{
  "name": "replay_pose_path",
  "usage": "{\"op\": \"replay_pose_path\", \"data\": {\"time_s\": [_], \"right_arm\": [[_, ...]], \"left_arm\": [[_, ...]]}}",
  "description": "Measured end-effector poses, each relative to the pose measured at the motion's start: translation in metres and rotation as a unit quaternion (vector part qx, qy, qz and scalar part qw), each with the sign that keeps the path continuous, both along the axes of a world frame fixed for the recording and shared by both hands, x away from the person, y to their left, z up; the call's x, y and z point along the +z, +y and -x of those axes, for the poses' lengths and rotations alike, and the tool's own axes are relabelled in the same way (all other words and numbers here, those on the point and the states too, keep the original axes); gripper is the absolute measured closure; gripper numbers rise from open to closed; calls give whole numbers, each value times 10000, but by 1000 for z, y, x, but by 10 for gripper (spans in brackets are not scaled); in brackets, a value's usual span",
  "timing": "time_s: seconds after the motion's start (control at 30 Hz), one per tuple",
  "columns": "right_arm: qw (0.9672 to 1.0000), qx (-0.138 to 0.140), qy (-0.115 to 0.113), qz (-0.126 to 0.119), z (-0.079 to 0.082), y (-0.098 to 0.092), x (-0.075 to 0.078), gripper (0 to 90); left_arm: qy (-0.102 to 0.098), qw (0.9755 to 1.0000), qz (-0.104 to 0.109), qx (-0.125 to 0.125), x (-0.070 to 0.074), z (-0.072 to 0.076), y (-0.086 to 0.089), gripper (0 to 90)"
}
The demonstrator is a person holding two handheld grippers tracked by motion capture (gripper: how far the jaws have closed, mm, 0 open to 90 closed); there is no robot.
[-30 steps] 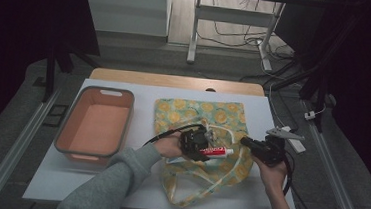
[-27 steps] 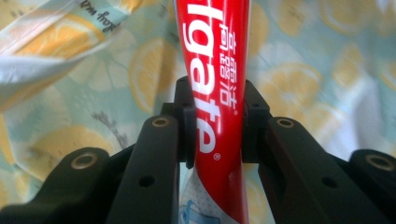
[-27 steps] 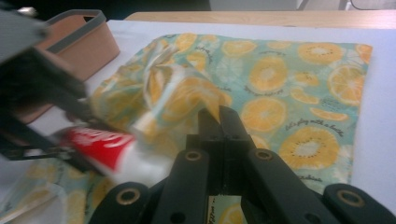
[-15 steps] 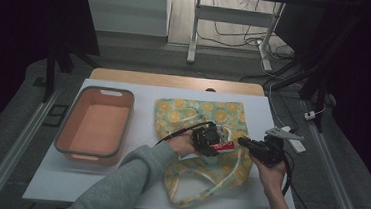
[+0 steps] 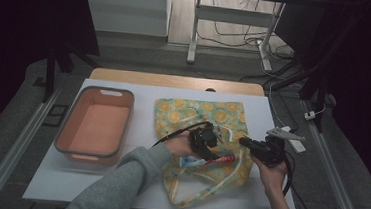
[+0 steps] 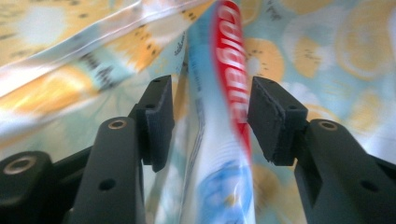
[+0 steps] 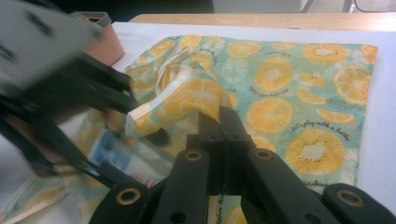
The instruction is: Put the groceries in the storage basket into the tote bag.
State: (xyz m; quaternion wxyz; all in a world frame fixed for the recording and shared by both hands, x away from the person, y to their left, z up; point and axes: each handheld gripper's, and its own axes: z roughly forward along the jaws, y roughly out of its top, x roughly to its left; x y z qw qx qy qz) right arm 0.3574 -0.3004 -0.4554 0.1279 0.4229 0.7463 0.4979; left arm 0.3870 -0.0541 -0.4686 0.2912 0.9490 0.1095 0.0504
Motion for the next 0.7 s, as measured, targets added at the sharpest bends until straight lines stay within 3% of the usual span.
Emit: {"op": "replay_pose_path", "data": {"time_s": [0.3,0.43,0.7], "right_arm": [[10000,-7,22,37,0,0,-2,894],[10000,21,39,45,0,-1,-3,894],[9999,152,-19,73,4,-2,-2,880]], "left_arm": [[37,9981,305,525,20,8,48,429],[15,9954,408,871,29,13,74,409],[-7,9863,590,1543,35,26,136,383]]}}
